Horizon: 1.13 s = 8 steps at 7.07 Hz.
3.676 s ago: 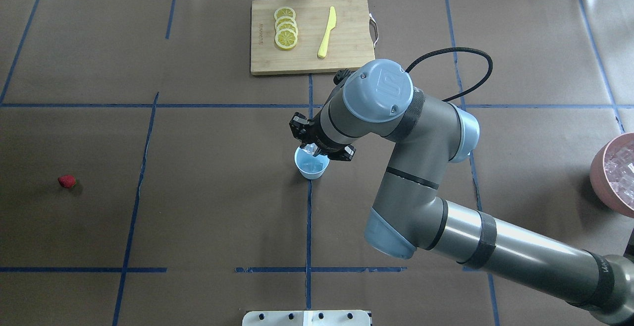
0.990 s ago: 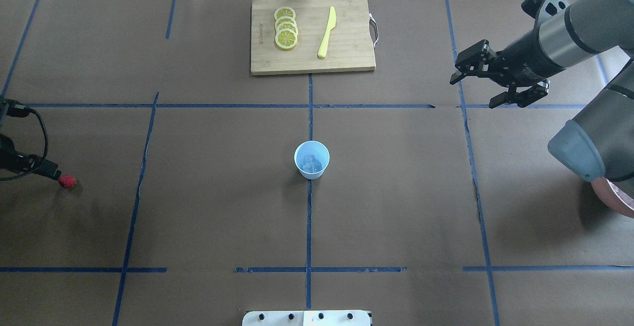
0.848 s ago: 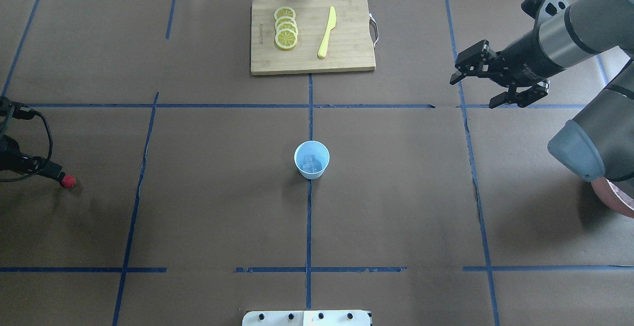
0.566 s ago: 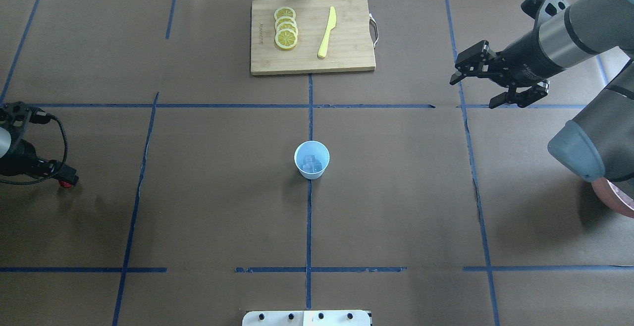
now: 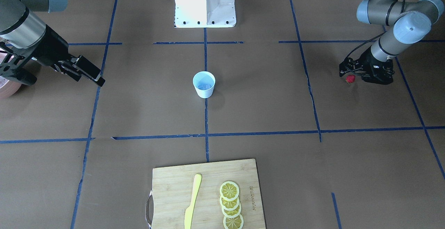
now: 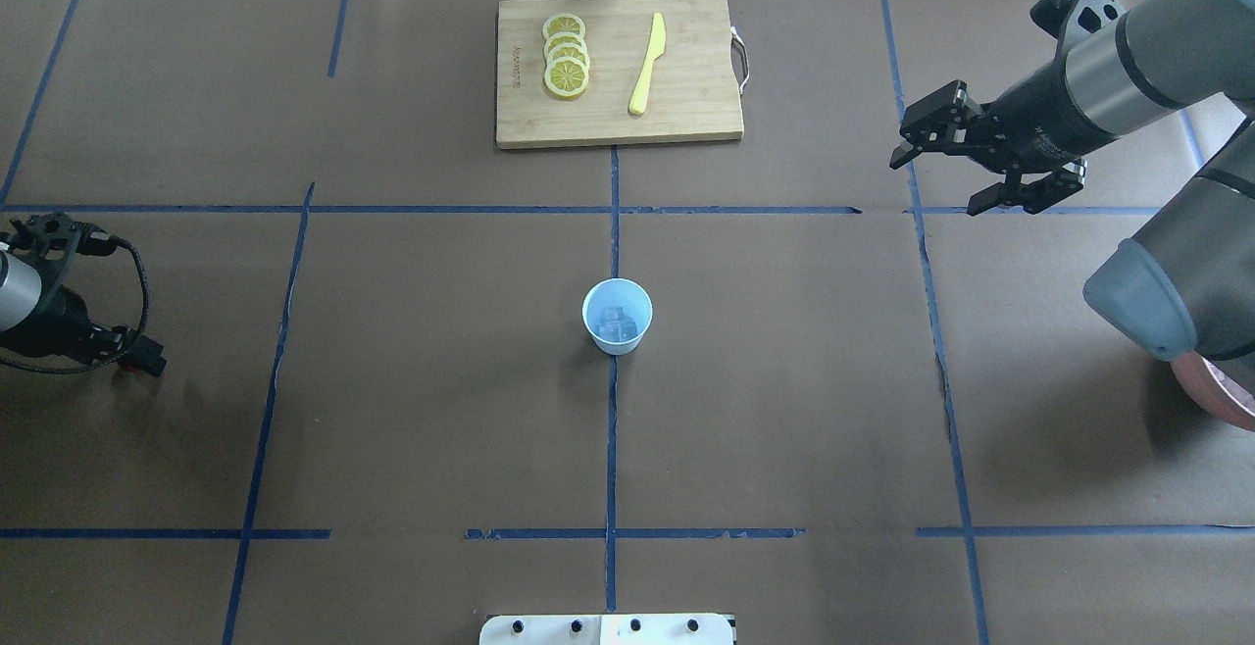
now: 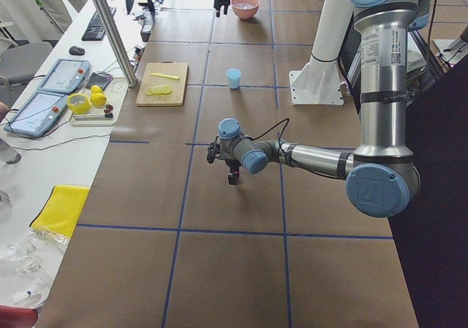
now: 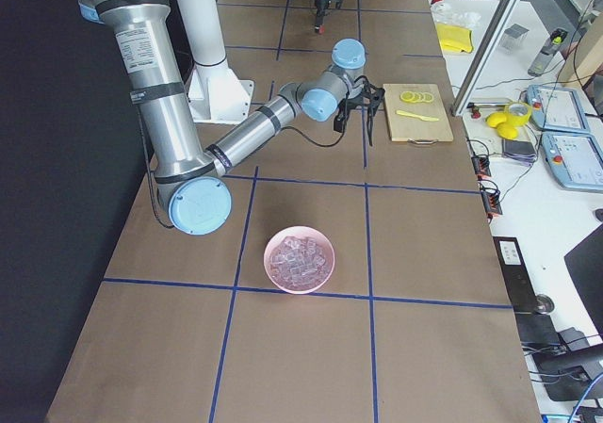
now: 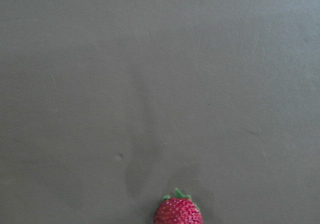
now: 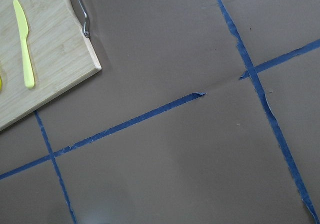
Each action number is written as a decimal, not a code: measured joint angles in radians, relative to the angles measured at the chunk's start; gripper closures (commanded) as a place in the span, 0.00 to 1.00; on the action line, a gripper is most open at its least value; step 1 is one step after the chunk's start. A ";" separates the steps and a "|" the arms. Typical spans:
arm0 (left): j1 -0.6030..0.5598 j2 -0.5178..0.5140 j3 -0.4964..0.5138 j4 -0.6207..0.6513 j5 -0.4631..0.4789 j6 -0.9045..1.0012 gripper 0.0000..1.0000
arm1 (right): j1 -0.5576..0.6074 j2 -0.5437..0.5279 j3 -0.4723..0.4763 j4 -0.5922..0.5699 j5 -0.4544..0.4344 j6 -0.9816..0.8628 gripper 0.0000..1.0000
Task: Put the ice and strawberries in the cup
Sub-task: 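Lower the left gripper around the red strawberry and close it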
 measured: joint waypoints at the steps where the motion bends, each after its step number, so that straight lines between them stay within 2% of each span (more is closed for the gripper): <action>1: 0.001 -0.001 0.001 0.000 0.002 0.002 0.15 | 0.000 0.000 0.000 0.000 0.000 0.000 0.01; 4: 0.002 -0.002 0.002 -0.013 0.043 0.009 0.23 | 0.000 0.000 0.000 0.000 -0.001 0.001 0.01; 5: 0.002 -0.002 0.003 -0.020 0.047 0.009 0.30 | 0.000 0.000 0.000 0.000 -0.001 0.001 0.01; 8: 0.002 -0.002 0.002 -0.024 0.049 0.008 0.93 | 0.000 -0.002 0.001 0.000 -0.001 0.002 0.01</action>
